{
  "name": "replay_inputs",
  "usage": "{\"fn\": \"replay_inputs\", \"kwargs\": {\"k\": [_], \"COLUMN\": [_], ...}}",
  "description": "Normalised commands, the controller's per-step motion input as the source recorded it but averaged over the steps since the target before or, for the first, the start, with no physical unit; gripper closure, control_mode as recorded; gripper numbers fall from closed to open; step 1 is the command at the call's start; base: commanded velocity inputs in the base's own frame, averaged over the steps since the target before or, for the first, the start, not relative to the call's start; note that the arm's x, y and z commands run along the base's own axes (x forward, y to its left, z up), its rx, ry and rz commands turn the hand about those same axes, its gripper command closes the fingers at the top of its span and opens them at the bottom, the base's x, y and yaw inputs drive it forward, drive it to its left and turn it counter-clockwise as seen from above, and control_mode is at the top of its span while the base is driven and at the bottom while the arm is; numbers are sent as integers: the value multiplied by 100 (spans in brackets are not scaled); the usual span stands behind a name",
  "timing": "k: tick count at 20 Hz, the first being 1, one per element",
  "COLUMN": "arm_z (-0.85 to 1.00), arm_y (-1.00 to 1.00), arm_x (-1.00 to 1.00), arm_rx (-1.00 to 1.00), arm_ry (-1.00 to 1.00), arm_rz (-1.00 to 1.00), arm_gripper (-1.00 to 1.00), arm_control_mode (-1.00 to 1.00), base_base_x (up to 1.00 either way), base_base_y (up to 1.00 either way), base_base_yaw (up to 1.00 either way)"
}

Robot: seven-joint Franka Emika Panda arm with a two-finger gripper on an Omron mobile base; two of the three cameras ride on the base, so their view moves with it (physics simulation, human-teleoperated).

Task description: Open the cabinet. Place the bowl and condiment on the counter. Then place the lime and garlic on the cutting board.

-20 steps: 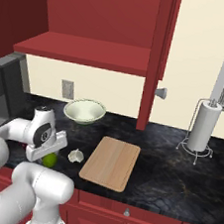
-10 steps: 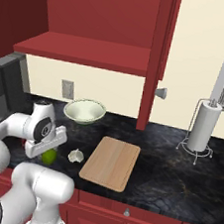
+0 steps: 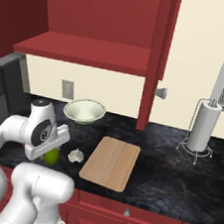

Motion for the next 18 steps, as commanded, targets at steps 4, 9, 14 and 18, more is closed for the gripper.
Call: {"fn": "replay_inputs", "kwargs": {"k": [4, 9, 14, 18], "arm_z": [52, 44, 33, 28], "arm_y": [-28, -33, -40, -48], "arm_x": [-1, 0, 0, 0], "arm_rx": [-1, 0, 0, 0], "arm_ry": [-1, 0, 0, 0], "arm_rz": [-6, -7, -7, -5], "arm_gripper": [100, 100, 100, 100], "arm_control_mode": [-100, -100, -100, -100], "base_base_x": [0, 0, 0, 0], "base_base_y": [0, 0, 0, 0], "base_base_yaw": [0, 0, 0, 0]}}
